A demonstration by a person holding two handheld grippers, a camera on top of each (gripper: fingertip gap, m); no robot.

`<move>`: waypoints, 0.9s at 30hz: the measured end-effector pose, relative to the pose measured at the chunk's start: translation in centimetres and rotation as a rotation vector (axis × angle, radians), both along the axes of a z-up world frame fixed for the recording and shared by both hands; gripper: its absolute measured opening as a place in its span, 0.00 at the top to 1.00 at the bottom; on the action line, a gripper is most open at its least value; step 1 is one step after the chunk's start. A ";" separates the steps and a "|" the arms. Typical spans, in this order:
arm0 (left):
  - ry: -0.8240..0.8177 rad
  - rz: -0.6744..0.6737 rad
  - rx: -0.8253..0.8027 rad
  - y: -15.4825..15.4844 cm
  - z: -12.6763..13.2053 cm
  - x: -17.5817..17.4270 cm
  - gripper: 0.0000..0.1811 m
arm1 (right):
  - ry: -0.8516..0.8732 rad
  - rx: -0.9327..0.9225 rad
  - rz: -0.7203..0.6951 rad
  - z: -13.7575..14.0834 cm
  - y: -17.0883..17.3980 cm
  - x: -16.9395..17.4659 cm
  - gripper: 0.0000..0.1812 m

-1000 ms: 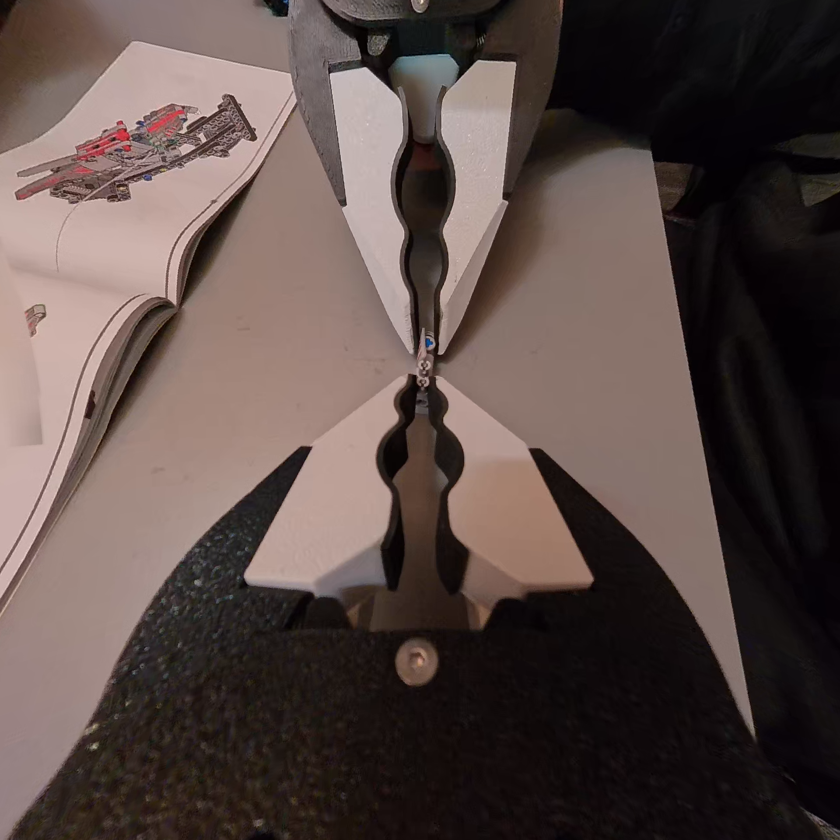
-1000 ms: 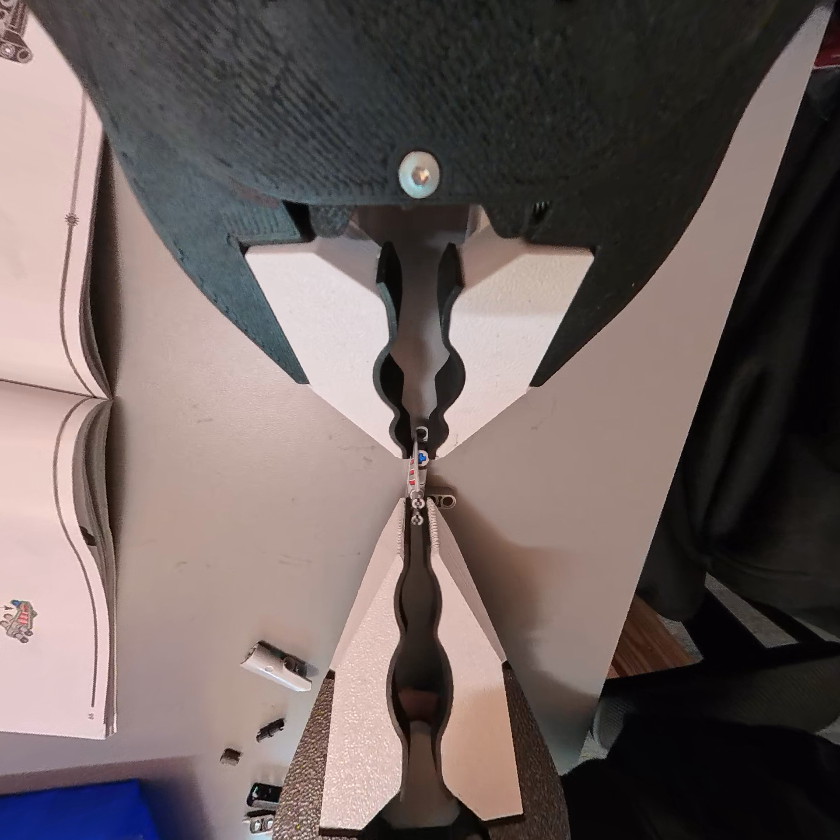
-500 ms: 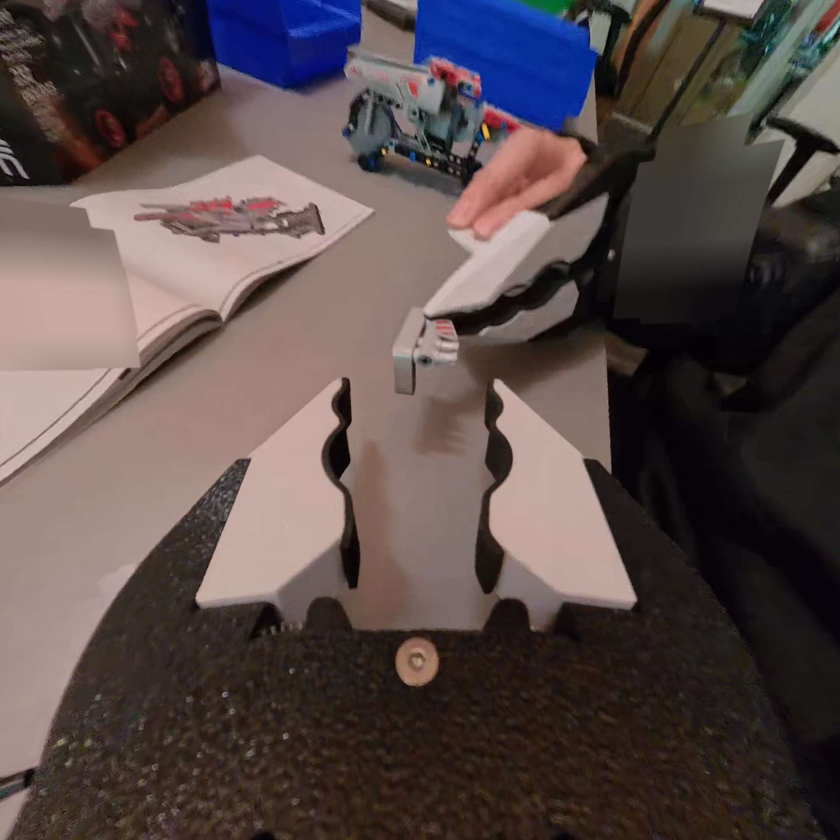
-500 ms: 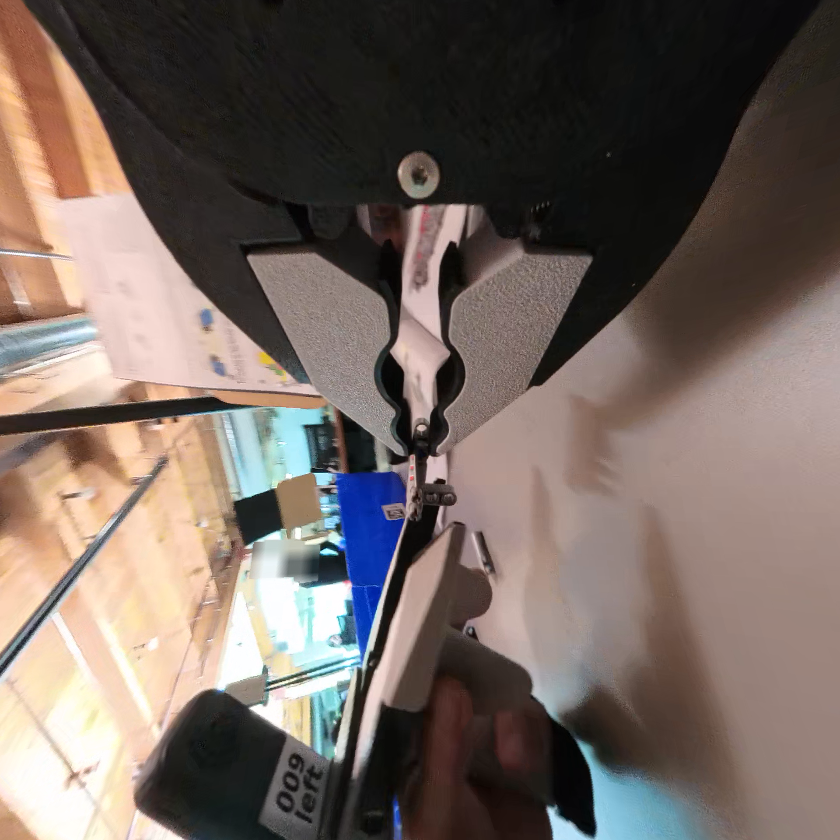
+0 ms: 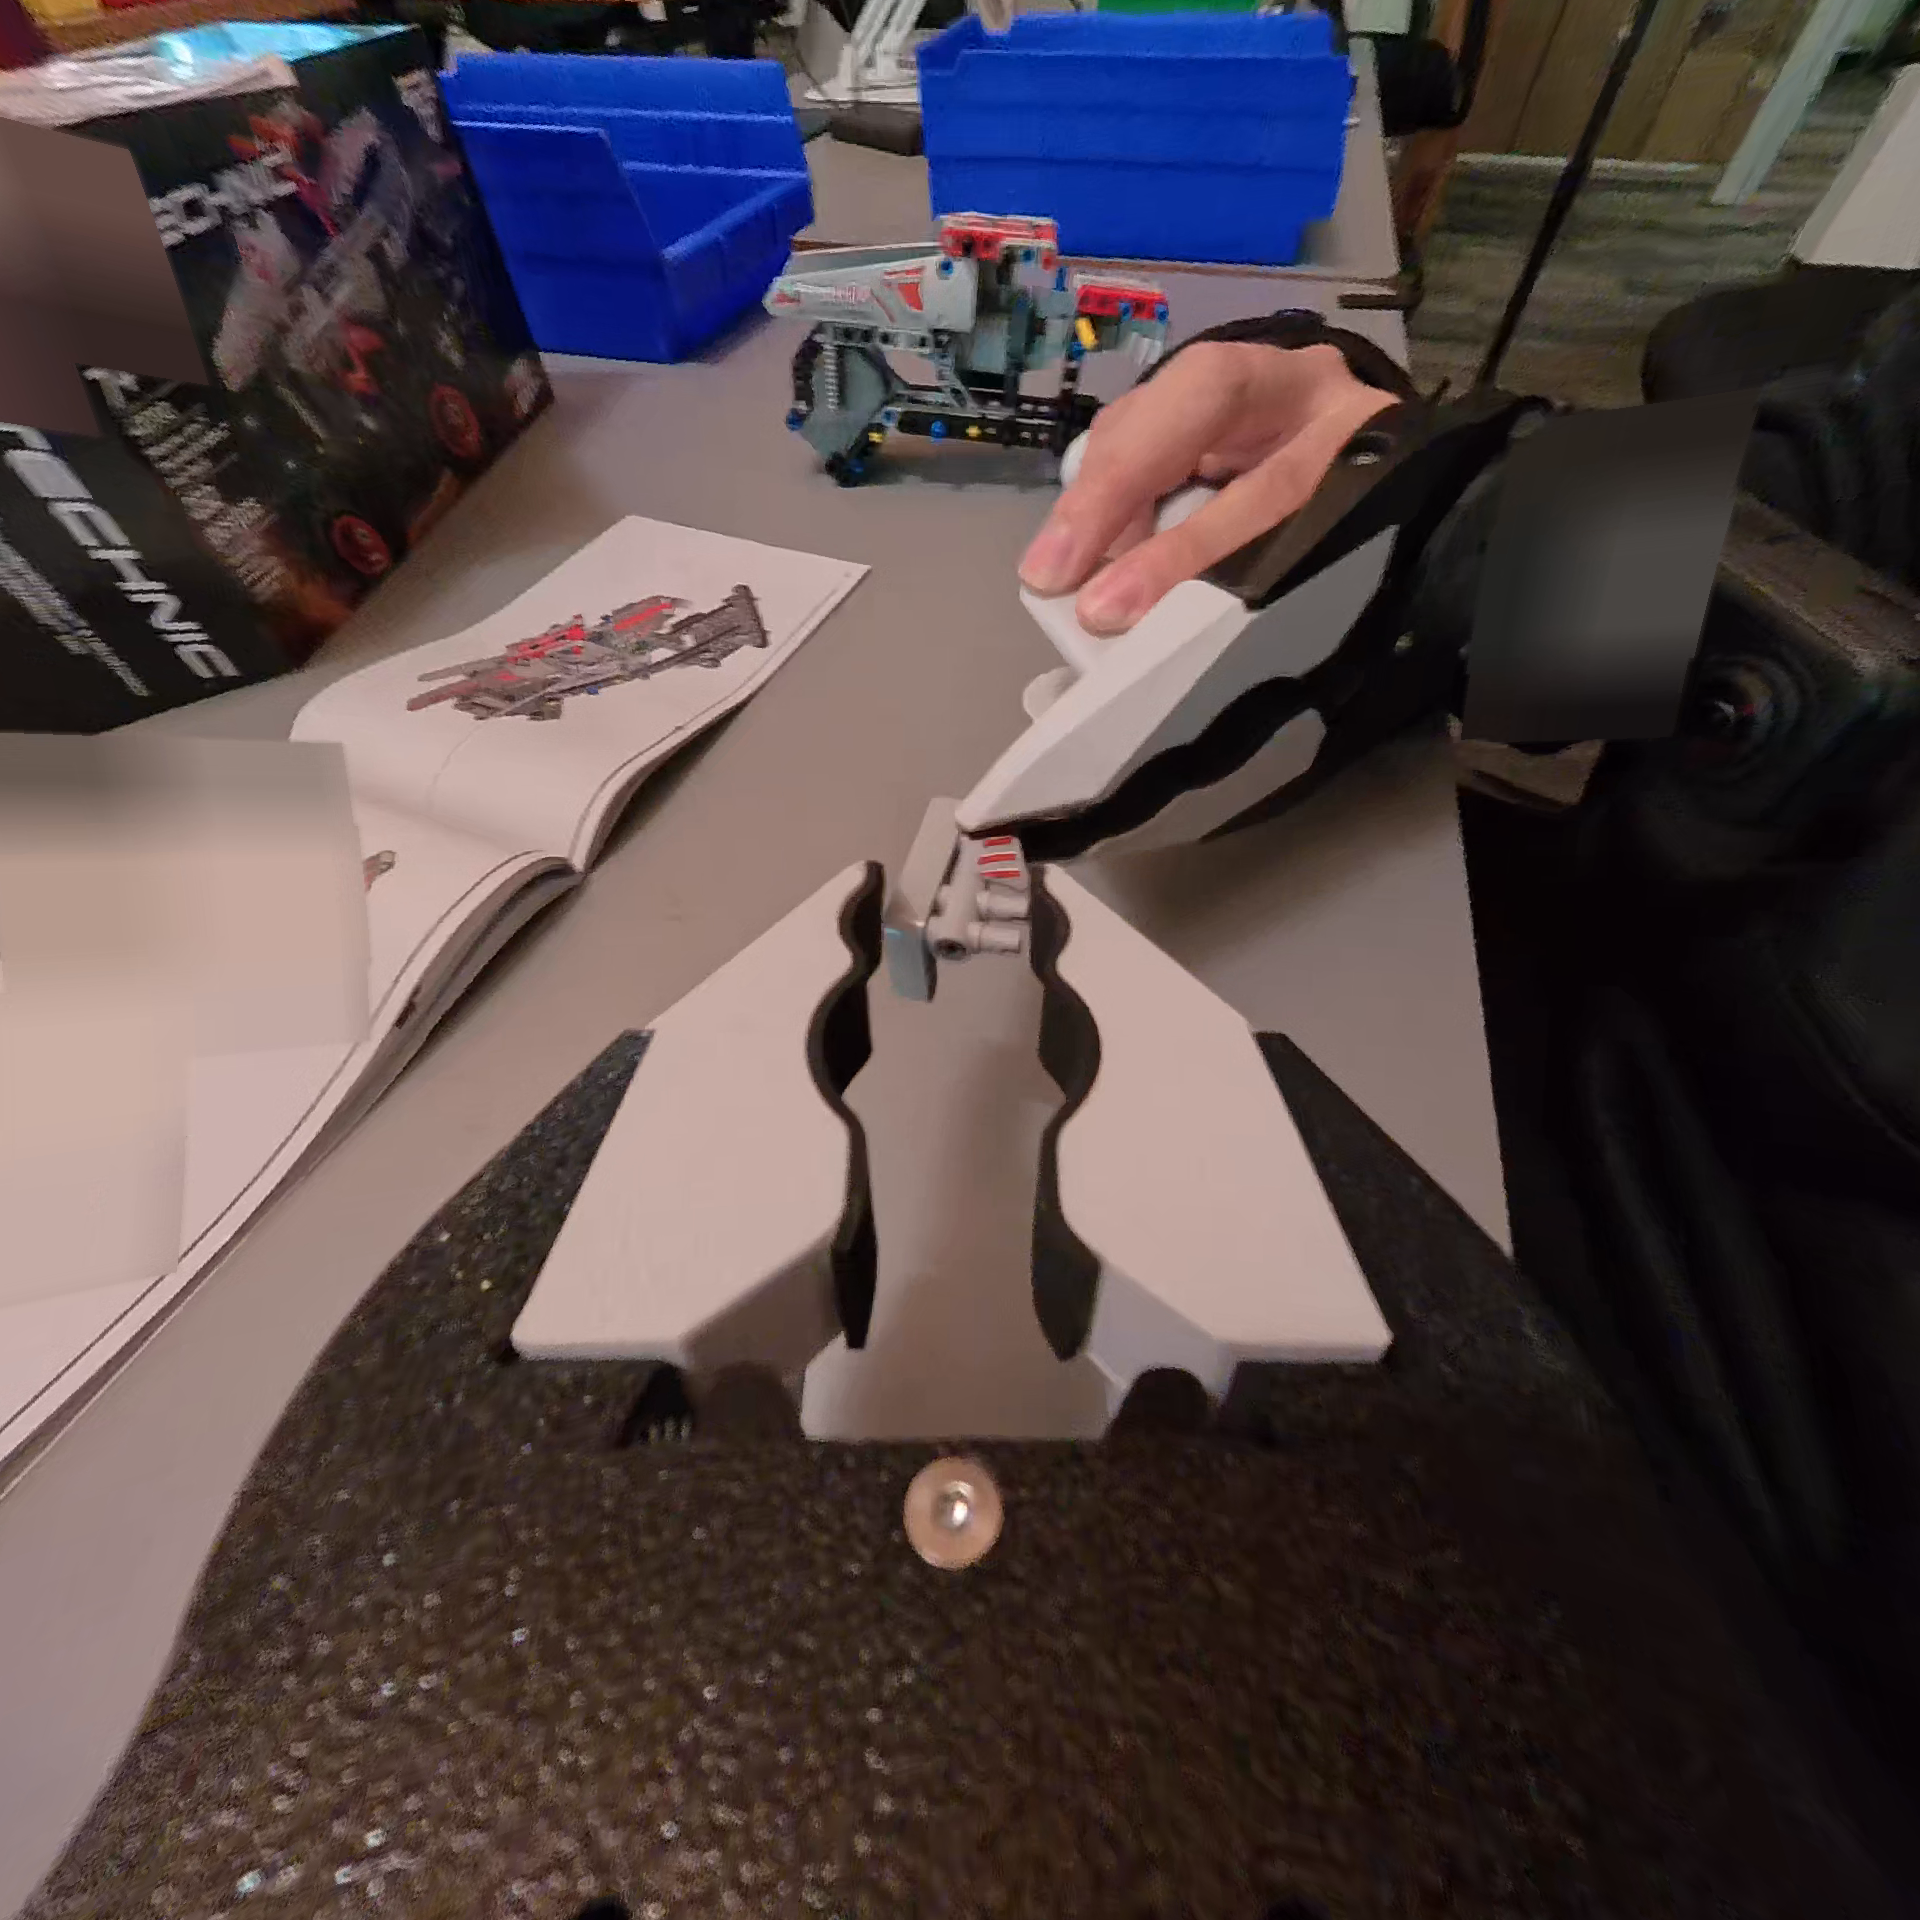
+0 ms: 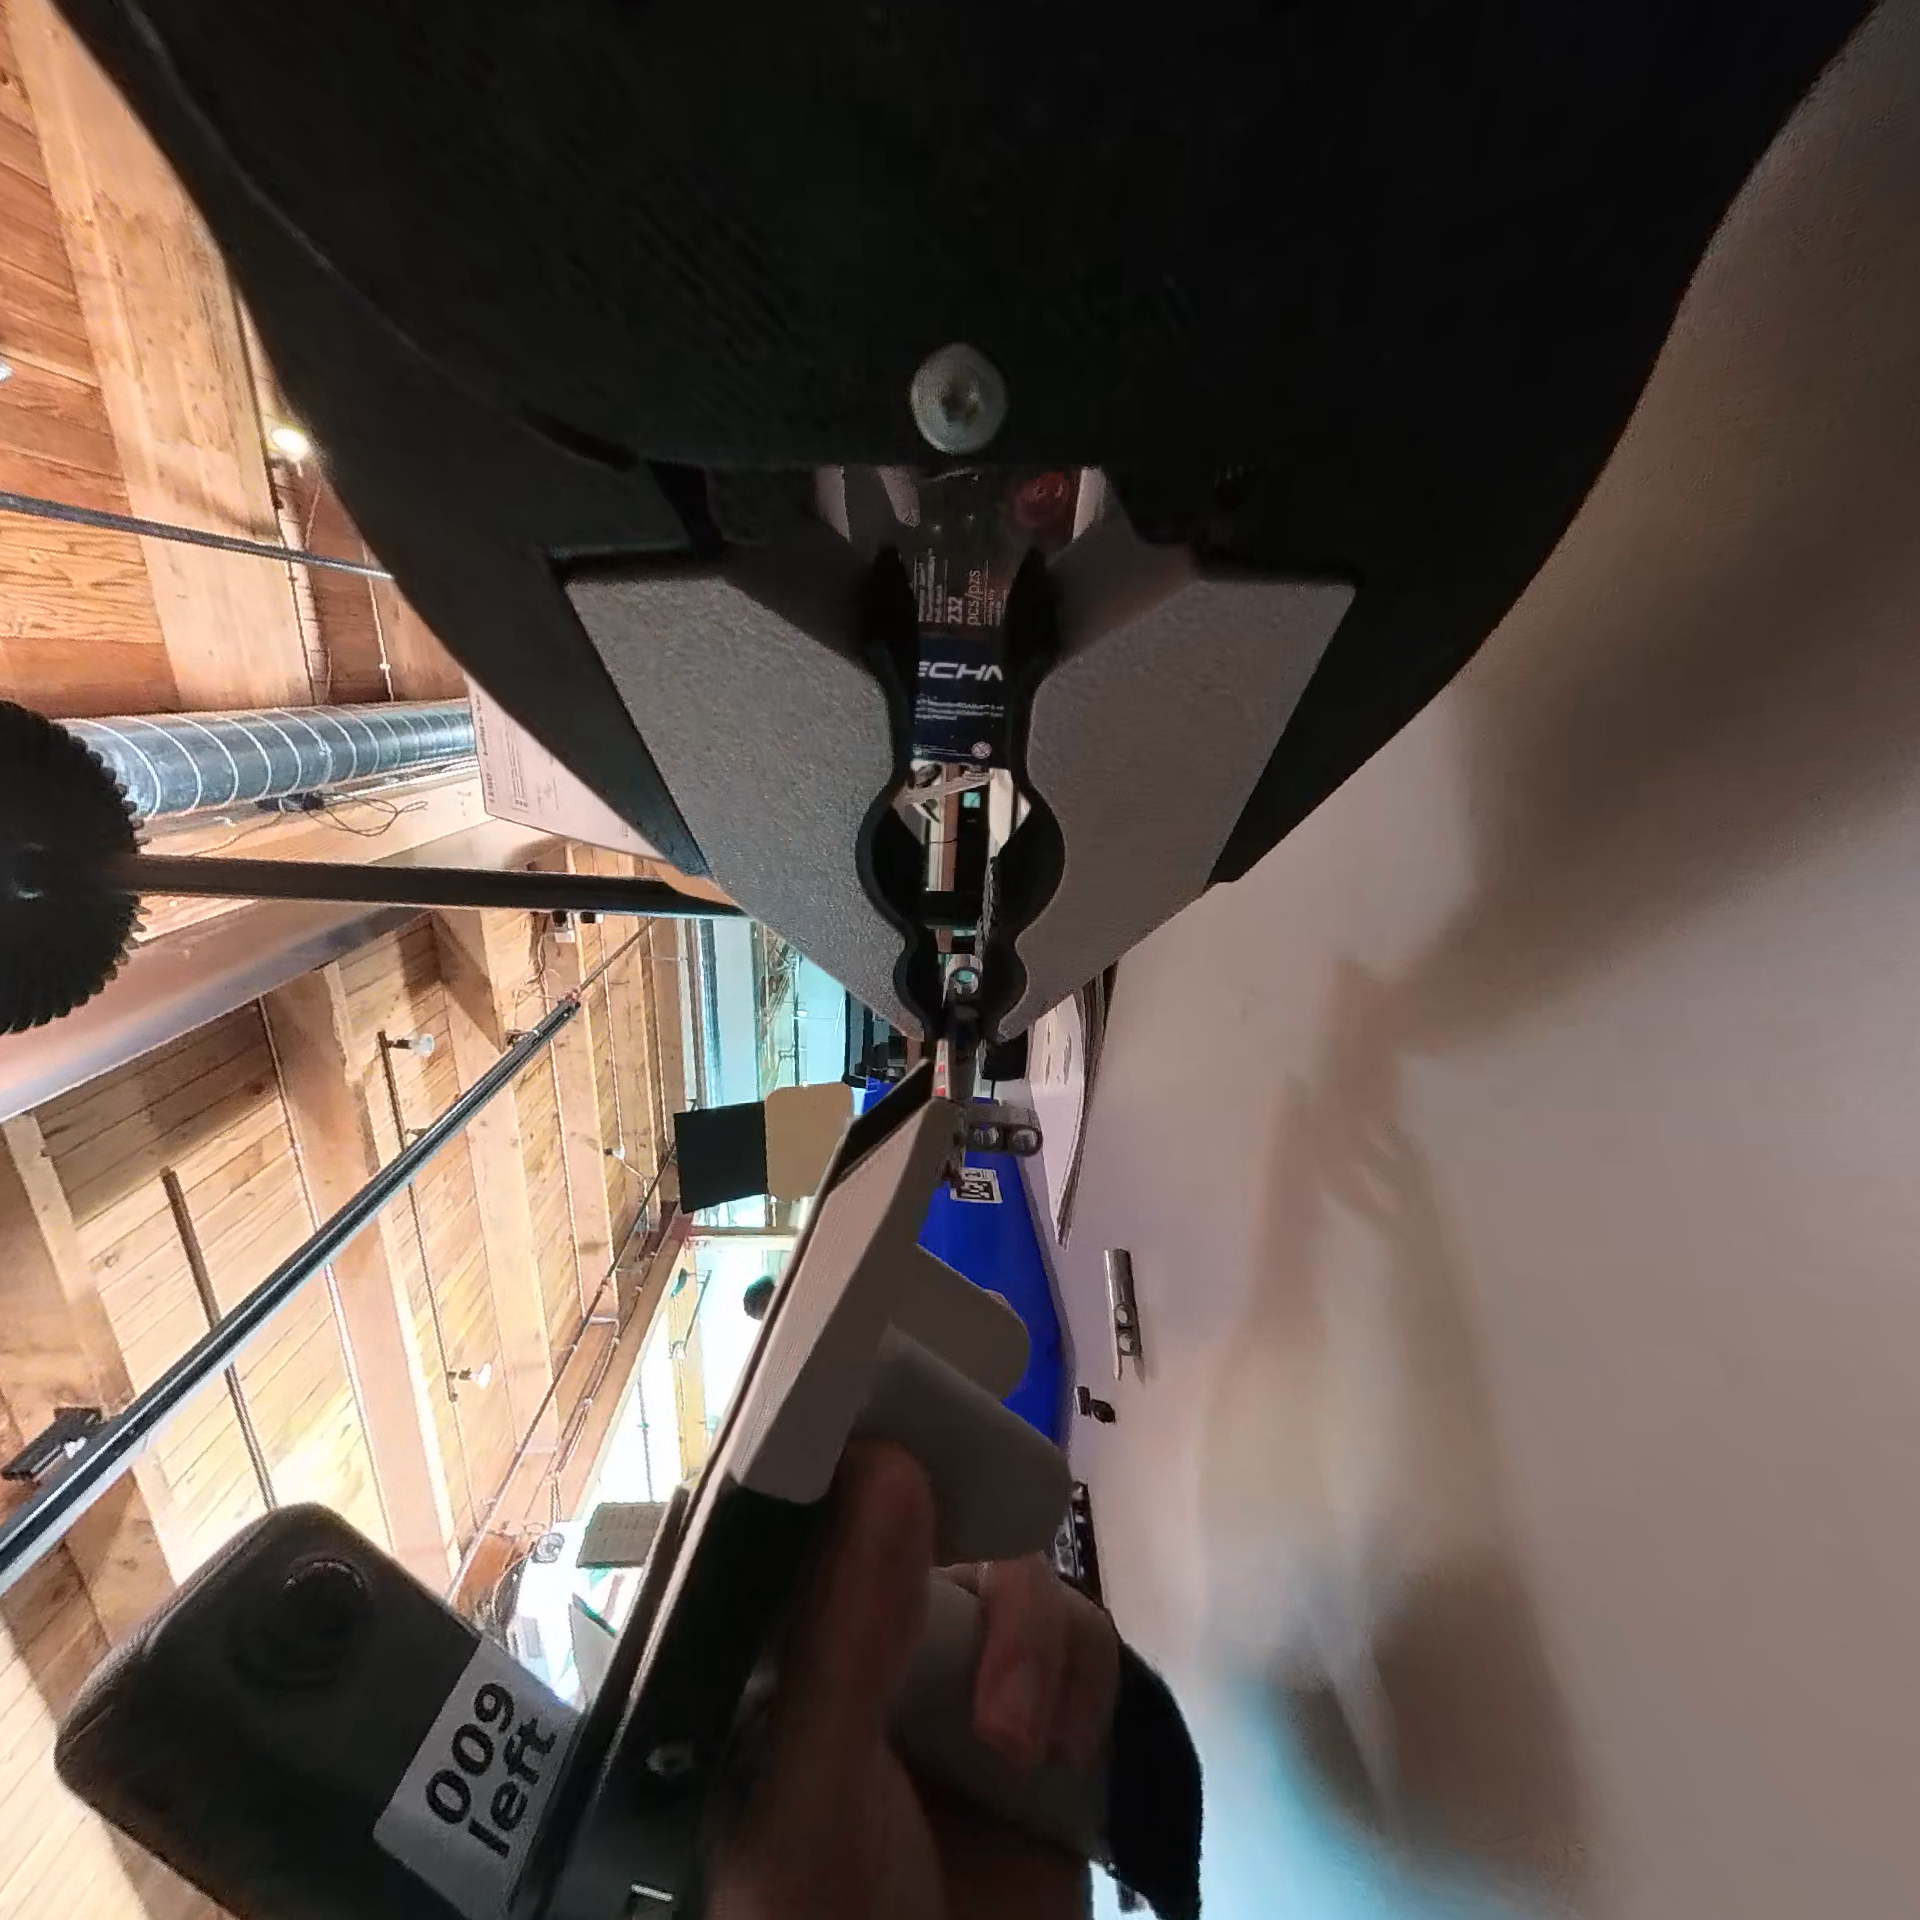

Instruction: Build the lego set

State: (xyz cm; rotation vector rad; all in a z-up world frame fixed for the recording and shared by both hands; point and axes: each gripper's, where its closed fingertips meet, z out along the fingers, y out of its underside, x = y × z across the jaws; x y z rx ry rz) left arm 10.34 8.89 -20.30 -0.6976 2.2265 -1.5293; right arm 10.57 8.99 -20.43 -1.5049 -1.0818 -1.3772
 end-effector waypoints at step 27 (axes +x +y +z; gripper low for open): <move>-0.219 -0.172 0.185 -0.6 -0.7 0.0 0.87 | 1.237 -0.227 0.037 -1.6 -2.0 0.3 0.74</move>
